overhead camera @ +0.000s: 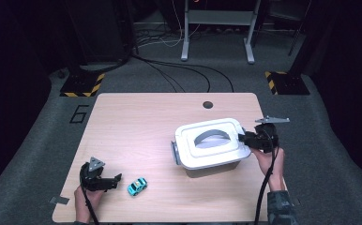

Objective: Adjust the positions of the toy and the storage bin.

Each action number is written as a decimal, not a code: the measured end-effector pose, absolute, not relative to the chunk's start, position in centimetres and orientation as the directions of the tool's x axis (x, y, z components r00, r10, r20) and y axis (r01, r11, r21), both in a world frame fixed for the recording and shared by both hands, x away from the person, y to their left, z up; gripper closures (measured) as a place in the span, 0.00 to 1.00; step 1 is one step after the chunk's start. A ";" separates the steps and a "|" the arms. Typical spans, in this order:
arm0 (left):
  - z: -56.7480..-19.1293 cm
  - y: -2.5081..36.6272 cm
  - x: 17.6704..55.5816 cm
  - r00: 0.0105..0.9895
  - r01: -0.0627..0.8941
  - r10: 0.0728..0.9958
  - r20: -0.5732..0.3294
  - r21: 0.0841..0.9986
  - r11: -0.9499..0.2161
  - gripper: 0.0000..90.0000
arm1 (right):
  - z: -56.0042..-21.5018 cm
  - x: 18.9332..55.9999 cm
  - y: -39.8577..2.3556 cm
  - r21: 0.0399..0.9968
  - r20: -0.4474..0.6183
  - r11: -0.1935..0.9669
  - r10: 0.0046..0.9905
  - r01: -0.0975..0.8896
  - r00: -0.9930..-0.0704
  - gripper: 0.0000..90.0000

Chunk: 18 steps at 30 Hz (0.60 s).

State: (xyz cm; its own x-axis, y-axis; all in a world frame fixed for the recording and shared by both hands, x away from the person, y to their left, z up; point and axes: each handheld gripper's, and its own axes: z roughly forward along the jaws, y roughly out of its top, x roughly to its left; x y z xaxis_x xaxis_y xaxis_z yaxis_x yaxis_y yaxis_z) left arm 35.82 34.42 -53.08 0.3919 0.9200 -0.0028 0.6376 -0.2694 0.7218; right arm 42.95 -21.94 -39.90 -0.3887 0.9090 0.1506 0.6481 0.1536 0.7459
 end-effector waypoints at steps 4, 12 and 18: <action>-53.1 34.4 35.8 0.392 0.637 0.920 -0.003 0.722 -0.269 0.03 | -39.8 42.6 -21.7 0.745 0.149 0.137 0.920 0.653 -0.362 0.70; -53.1 34.4 35.8 0.392 0.637 0.920 -0.003 0.722 -0.269 0.03 | -39.7 41.5 -20.4 0.738 0.143 0.152 0.917 0.658 -0.373 0.71; -53.1 34.4 35.8 0.392 0.638 0.920 -0.003 0.722 -0.269 0.03 | -39.8 40.5 -19.4 0.743 0.131 0.190 0.899 0.641 -0.418 0.66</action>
State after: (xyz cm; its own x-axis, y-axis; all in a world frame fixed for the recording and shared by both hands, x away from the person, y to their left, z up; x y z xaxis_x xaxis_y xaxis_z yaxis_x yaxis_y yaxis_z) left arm 35.82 34.41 -53.08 0.3917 0.9201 -0.0031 0.6375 -0.2690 0.7219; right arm 40.47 -19.43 -39.80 -0.4177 0.8992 0.1306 0.6415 0.1900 0.7433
